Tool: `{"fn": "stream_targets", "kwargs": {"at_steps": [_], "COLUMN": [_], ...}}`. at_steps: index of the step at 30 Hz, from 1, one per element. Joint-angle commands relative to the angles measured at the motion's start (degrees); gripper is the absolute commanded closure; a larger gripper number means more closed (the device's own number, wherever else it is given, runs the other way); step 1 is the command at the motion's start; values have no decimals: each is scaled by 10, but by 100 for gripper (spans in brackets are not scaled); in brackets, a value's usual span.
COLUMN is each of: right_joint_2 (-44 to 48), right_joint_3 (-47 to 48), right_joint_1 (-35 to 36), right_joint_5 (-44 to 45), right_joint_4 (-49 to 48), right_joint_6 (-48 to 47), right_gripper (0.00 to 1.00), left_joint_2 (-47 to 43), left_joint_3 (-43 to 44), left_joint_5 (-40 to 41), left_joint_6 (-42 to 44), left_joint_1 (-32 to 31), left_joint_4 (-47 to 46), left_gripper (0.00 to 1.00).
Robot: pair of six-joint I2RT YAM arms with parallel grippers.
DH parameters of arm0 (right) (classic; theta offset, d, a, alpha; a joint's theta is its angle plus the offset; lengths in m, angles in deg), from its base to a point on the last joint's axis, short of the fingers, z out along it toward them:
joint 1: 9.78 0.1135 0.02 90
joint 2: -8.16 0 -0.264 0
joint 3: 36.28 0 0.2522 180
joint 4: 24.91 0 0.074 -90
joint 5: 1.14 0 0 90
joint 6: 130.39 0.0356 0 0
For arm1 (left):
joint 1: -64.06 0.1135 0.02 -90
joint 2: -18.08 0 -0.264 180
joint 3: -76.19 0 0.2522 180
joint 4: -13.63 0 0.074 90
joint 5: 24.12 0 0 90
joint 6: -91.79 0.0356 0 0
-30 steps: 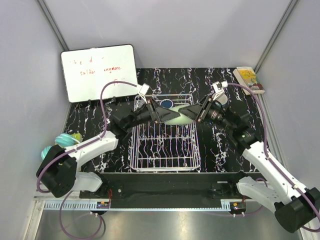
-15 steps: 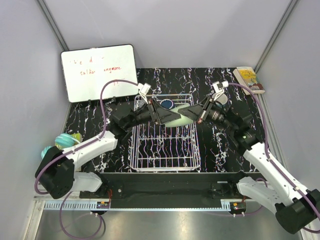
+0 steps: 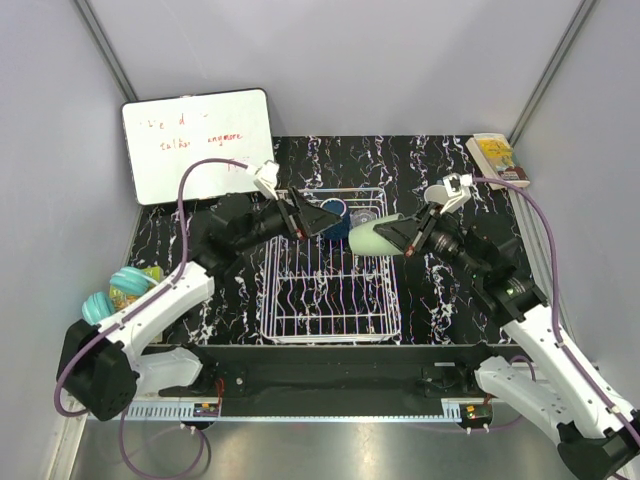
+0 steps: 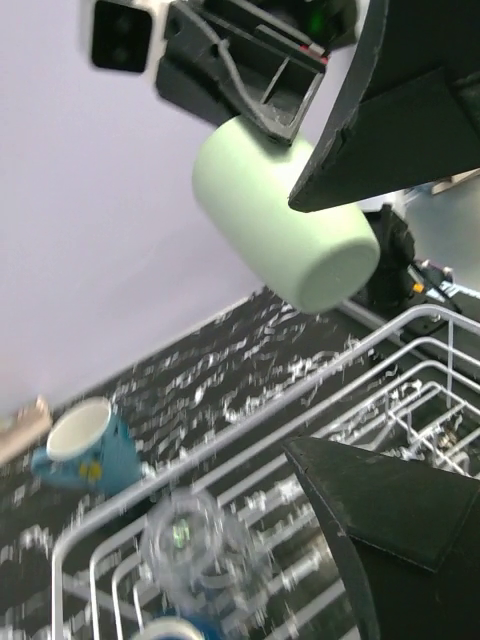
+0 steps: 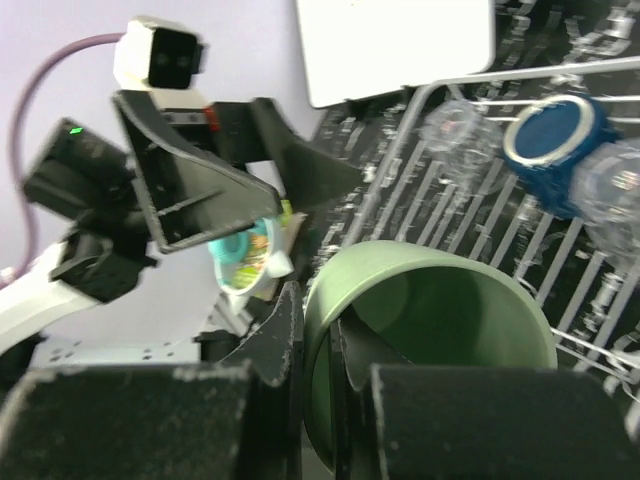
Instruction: Unload the cups from the dish rack
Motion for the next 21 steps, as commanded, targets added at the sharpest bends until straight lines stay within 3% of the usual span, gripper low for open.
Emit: {"fn": "stream_targets", "kwargs": {"at_steps": [1, 6, 12, 18, 21], "right_joint_2": [0, -89, -228, -371, -394], "right_joint_3": [58, 164, 282, 414, 427], "right_joint_1": [0, 0, -1, -14, -19], "right_joint_5": [100, 315, 521, 555, 565], "right_joint_4": [75, 220, 321, 396, 412], "right_joint_6": [-48, -104, -120, -89, -84], "right_gripper": [100, 100, 100, 100, 100], "left_joint_2": [-35, -65, -74, -77, -84], "left_joint_3": [18, 25, 46, 54, 50], "left_joint_5": [69, 188, 244, 270, 268], "left_joint_6": [24, 39, 42, 49, 54], "left_joint_1": [23, 26, 26, 26, 26], "left_joint_4": [78, 189, 310, 368, 382], "left_gripper": [1, 1, 1, 1, 1]}}
